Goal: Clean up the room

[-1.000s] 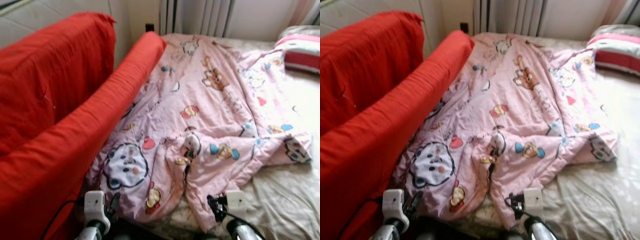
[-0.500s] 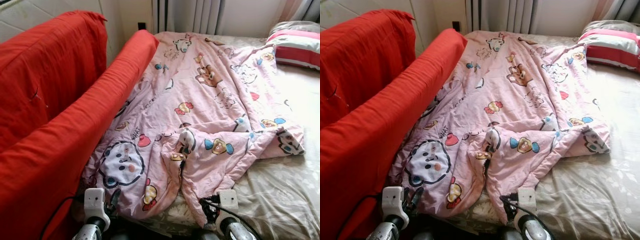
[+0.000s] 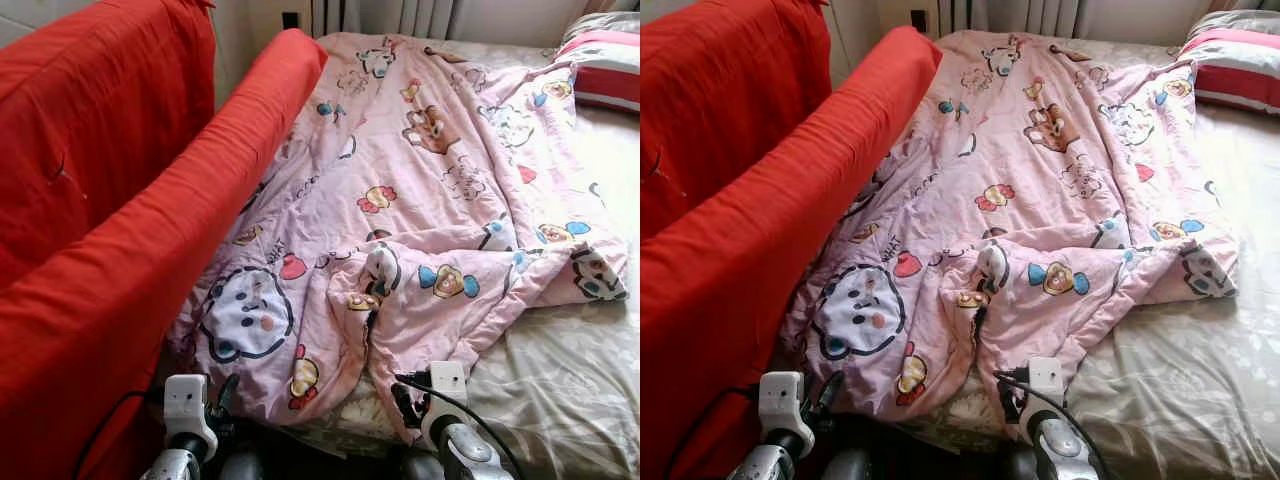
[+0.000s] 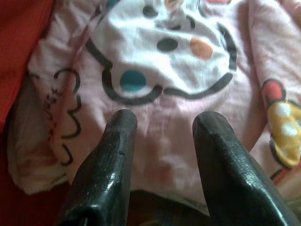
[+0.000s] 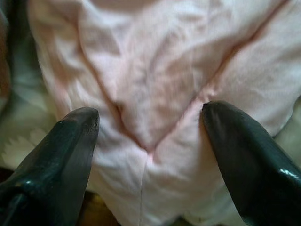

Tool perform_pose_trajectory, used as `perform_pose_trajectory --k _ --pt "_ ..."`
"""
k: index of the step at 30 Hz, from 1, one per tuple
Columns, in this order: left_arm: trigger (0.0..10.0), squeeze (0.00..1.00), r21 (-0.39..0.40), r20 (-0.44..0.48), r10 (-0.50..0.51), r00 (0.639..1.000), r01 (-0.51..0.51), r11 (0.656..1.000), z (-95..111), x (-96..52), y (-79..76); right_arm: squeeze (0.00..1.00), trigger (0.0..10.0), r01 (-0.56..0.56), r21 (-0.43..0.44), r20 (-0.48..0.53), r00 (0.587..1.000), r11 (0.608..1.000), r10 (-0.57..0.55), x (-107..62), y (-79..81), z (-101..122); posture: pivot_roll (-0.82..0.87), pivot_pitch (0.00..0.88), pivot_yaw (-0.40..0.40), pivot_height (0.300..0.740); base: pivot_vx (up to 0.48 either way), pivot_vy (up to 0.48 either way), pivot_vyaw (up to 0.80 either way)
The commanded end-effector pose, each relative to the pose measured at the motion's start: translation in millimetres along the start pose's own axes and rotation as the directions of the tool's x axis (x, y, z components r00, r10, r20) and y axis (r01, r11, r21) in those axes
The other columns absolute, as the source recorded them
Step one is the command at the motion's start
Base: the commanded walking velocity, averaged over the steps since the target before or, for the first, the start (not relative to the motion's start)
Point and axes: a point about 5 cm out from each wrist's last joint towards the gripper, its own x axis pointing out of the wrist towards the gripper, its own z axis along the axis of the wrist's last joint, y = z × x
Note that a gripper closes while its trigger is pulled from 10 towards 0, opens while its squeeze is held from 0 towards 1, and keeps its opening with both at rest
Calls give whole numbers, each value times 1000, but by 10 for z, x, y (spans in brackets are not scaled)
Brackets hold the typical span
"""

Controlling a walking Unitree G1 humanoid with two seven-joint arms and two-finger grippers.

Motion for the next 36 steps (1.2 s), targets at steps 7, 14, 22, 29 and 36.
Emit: perform_pose_trajectory --k 7,14,22,29,36 --pt "10000 0 -12 -32 5 999 -5 1000 -38 -126 21 0 10000 29 -20 -121 992 999 -31 -68 -22 -275 91 401 16 628 0 0 0" --pt "10000 0 -15 -37 -1 999 1 1000 -27 -167 0 0 10000 36 -25 -148 988 999 -40 -86 -23 -335 95 421 16 628 0 0 0" --pt "10000 0 -24 -53 -6 999 5 1000 -37 -219 -35 0 0 72 -53 -180 980 996 -80 -116 -87 -405 101 433 16 628 0 0 0" --pt "10000 0 -24 -61 -7 998 6 1000 -34 -232 -29 0 0 72 -64 -194 978 995 -83 -132 -84 -449 104 436 17 628 0 0 0" --pt "10000 0 -28 -62 -11 998 10 1000 -5 -203 -52 0 0 76 -70 -191 978 995 -88 -137 -86 -457 103 430 15 628 0 0 0"
